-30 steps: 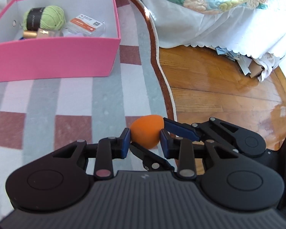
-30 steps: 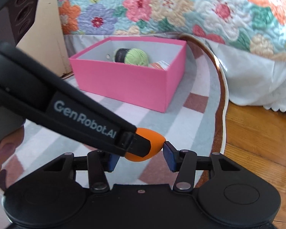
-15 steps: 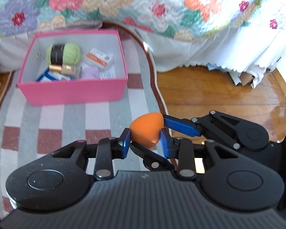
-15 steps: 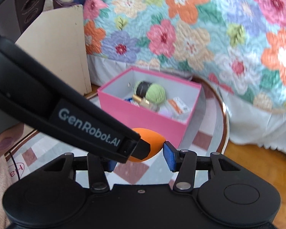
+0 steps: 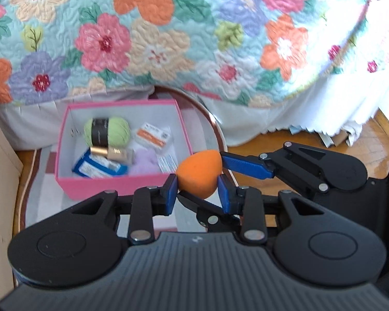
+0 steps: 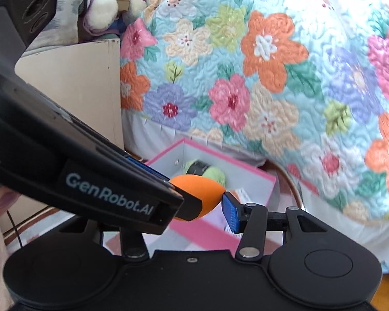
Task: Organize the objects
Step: 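Lift the orange sponge with the left tool toward the pink box, then lower the orange sponge into the pink box with the left tool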
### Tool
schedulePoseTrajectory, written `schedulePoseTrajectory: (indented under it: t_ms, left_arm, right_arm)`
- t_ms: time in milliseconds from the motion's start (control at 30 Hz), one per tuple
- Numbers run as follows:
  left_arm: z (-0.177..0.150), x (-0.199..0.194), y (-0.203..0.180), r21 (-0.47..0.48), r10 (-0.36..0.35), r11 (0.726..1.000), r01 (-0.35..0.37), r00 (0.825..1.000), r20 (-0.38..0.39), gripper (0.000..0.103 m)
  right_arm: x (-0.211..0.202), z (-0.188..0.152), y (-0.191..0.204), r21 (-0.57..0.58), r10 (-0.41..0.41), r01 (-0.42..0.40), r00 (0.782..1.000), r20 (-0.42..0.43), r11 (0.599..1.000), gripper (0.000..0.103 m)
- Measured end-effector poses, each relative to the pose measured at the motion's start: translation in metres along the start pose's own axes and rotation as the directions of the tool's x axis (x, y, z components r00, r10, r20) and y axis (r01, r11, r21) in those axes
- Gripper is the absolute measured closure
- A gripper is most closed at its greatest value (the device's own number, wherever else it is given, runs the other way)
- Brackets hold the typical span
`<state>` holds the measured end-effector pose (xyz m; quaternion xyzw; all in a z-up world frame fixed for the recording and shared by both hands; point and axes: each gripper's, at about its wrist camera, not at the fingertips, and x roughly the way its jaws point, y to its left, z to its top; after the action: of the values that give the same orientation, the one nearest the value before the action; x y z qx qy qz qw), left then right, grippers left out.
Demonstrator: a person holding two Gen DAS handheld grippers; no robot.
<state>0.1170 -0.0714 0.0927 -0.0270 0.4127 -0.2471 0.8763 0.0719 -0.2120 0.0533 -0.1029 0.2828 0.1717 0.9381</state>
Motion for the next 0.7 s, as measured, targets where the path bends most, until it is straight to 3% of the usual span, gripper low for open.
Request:
schedulePoseTrajectory:
  t_ms: [300, 700]
  left_arm:
    - [0.054, 0.077, 0.047, -0.084, 0.032, 0.996, -0.036, 0.998, -0.046, 0.071]
    - [0.048, 0.19, 0.115, -0.226, 0.023, 0.973, -0.037, 0.998, -0.064, 0.07]
  right_arm:
    - [0.098, 0.036, -0.04, 0.058, 0.083, -0.078, 0.992, -0.094, 0.995, 0.049]
    - [0.225, 0.009, -0.059, 0.088, 0.128, -0.111, 0.968, -0.216, 0.99, 0.049]
